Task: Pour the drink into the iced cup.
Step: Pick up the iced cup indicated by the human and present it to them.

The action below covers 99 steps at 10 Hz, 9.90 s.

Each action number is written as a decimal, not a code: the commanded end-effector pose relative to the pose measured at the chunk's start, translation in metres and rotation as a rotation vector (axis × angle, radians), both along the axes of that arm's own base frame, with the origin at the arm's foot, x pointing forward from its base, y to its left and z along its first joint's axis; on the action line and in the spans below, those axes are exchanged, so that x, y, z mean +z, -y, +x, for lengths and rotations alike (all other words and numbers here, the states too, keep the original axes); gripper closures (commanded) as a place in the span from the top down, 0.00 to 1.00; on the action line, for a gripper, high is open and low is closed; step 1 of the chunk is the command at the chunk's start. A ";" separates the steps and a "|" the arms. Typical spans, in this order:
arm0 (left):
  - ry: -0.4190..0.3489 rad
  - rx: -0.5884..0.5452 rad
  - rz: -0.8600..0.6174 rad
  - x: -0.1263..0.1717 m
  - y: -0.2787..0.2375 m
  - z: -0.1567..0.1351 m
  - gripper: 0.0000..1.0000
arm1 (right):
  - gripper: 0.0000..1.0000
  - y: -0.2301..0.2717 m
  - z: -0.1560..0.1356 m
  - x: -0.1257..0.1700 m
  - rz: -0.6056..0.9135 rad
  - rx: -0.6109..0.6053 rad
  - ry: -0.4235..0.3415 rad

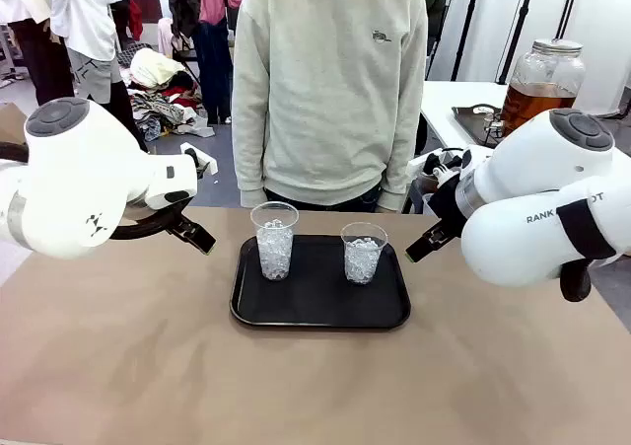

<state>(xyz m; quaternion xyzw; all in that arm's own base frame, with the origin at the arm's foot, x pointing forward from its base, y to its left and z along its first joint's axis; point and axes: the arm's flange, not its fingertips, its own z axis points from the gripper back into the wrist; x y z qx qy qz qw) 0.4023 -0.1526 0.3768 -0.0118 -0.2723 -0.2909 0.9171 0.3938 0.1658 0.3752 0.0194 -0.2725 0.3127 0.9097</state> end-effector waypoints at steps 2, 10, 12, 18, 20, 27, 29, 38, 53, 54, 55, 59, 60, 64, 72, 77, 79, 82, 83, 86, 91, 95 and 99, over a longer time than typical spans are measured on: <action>0.007 -0.006 -0.003 0.001 0.000 0.000 1.00 | 1.00 0.000 0.000 0.001 0.003 -0.002 0.004; 0.019 -0.004 -0.010 0.030 -0.004 -0.003 1.00 | 1.00 0.004 0.004 0.017 0.049 -0.019 -0.029; -0.001 0.015 -0.090 0.062 -0.013 -0.001 1.00 | 1.00 0.015 0.008 0.047 0.114 -0.058 -0.061; -0.251 0.059 -0.396 0.101 -0.048 0.028 1.00 | 1.00 0.066 0.023 0.095 0.517 -0.107 -0.284; -0.322 0.049 -0.457 0.096 -0.057 0.037 1.00 | 1.00 0.076 0.027 0.094 0.586 -0.100 -0.335; -0.361 0.099 -0.520 0.091 -0.066 0.039 1.00 | 1.00 0.077 0.023 0.101 0.617 -0.180 -0.378; -0.434 0.159 -0.641 0.087 -0.080 0.055 1.00 | 1.00 0.097 0.035 0.103 0.757 -0.264 -0.474; -0.766 0.210 -1.081 0.040 -0.128 0.088 1.00 | 1.00 0.154 0.082 0.066 1.176 -0.301 -0.871; -0.823 0.186 -1.113 0.021 -0.131 0.081 1.00 | 1.00 0.156 0.079 0.038 1.168 -0.307 -0.936; -0.823 0.186 -1.113 0.021 -0.131 0.081 1.00 | 1.00 0.156 0.079 0.038 1.168 -0.307 -0.936; -0.823 0.186 -1.113 0.021 -0.131 0.081 1.00 | 1.00 0.156 0.079 0.038 1.168 -0.307 -0.936; -0.823 0.186 -1.113 0.021 -0.131 0.081 1.00 | 1.00 0.156 0.079 0.038 1.168 -0.307 -0.936; -0.823 0.186 -1.113 0.021 -0.131 0.081 1.00 | 1.00 0.156 0.079 0.038 1.168 -0.307 -0.936; -0.823 0.186 -1.113 0.021 -0.131 0.081 1.00 | 1.00 0.156 0.079 0.038 1.168 -0.307 -0.936; -0.823 0.186 -1.113 0.021 -0.131 0.081 1.00 | 1.00 0.156 0.079 0.038 1.168 -0.307 -0.936; -0.823 0.186 -1.113 0.021 -0.131 0.081 1.00 | 1.00 0.156 0.079 0.038 1.168 -0.307 -0.936; -0.823 0.186 -1.113 0.021 -0.131 0.081 1.00 | 1.00 0.156 0.079 0.038 1.168 -0.307 -0.936; -0.727 0.044 -1.083 0.026 -0.130 0.080 1.00 | 1.00 0.156 0.079 0.038 1.168 -0.307 -0.936; -0.659 -0.020 -1.072 0.025 -0.130 0.078 1.00 | 1.00 0.156 0.079 0.038 1.168 -0.307 -0.936; -0.412 -0.274 -0.998 0.021 -0.121 0.069 1.00 | 1.00 0.156 0.079 0.038 1.168 -0.307 -0.936; -0.328 -0.379 -0.907 0.019 -0.119 0.073 1.00 | 1.00 0.156 0.079 0.038 1.168 -0.307 -0.936; -0.323 -0.388 -0.903 0.017 -0.118 0.072 1.00 | 1.00 0.156 0.079 0.038 1.168 -0.307 -0.936; 0.005 -0.688 -0.842 -0.001 -0.108 0.081 1.00 | 1.00 0.156 0.079 0.038 1.168 -0.307 -0.936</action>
